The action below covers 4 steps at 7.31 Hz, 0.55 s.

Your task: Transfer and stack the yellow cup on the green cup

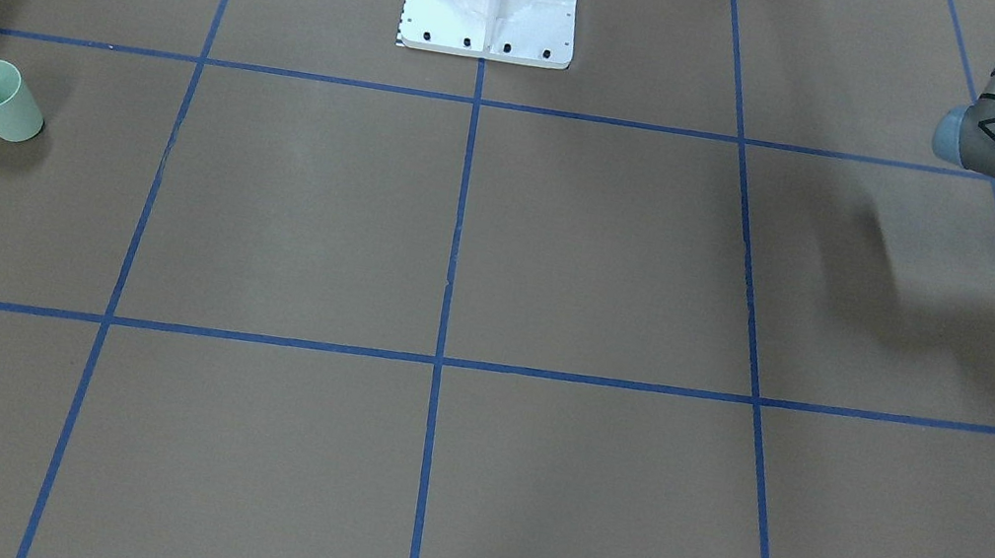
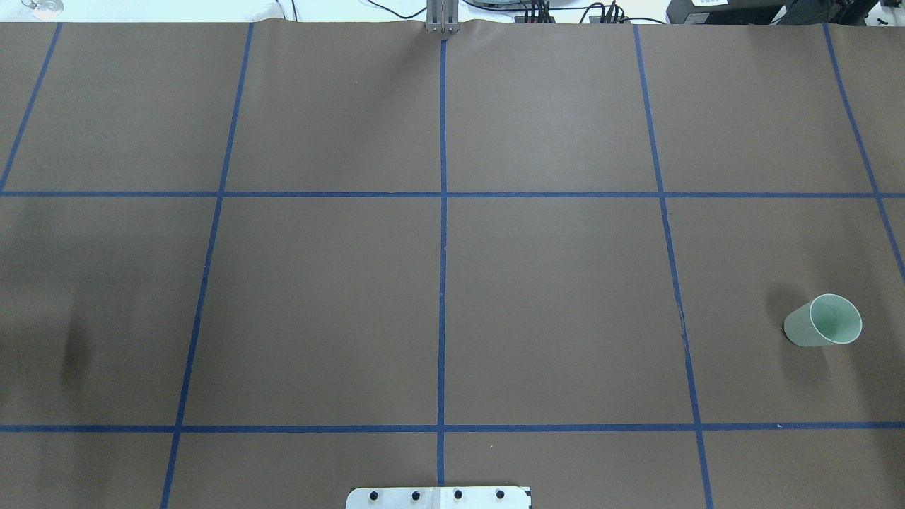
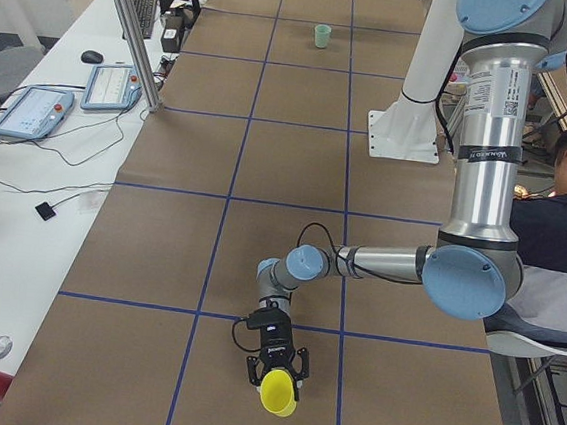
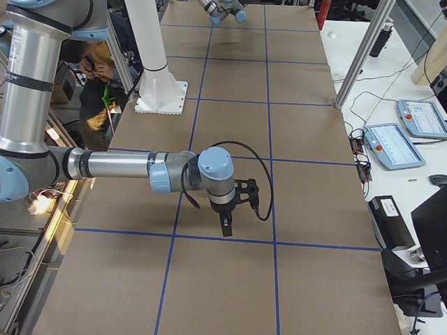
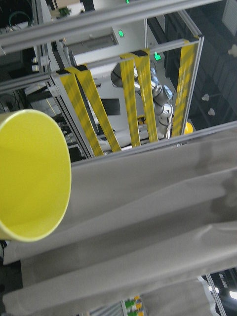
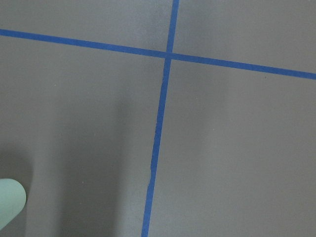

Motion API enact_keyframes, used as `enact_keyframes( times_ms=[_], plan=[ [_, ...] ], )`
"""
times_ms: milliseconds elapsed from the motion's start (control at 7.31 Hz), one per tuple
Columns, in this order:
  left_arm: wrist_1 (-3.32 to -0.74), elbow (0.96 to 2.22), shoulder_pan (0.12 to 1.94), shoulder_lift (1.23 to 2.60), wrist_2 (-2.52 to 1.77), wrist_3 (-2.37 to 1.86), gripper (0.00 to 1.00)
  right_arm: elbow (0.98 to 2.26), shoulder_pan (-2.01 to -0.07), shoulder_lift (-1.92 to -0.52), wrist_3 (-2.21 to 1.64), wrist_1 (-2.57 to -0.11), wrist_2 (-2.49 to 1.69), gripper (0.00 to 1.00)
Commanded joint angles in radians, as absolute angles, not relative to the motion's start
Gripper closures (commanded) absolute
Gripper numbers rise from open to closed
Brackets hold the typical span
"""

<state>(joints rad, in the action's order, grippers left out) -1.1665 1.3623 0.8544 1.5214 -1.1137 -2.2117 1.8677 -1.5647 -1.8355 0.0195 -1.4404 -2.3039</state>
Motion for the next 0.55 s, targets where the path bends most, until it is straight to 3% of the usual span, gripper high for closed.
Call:
enact_keyframes(
  times_ms=[0, 410],
  plan=[
    [-1.389, 1.358, 0.862, 1.510, -0.961, -2.084, 1.00, 1.864, -1.565, -1.825, 0.015, -1.440, -2.307, 0.00],
    [-1.708, 1.351, 0.882, 1.464, -0.882, -1.801, 1.00, 1.861, -1.565, -1.825, 0.014, -1.442, -2.307, 0.00]
  ],
)
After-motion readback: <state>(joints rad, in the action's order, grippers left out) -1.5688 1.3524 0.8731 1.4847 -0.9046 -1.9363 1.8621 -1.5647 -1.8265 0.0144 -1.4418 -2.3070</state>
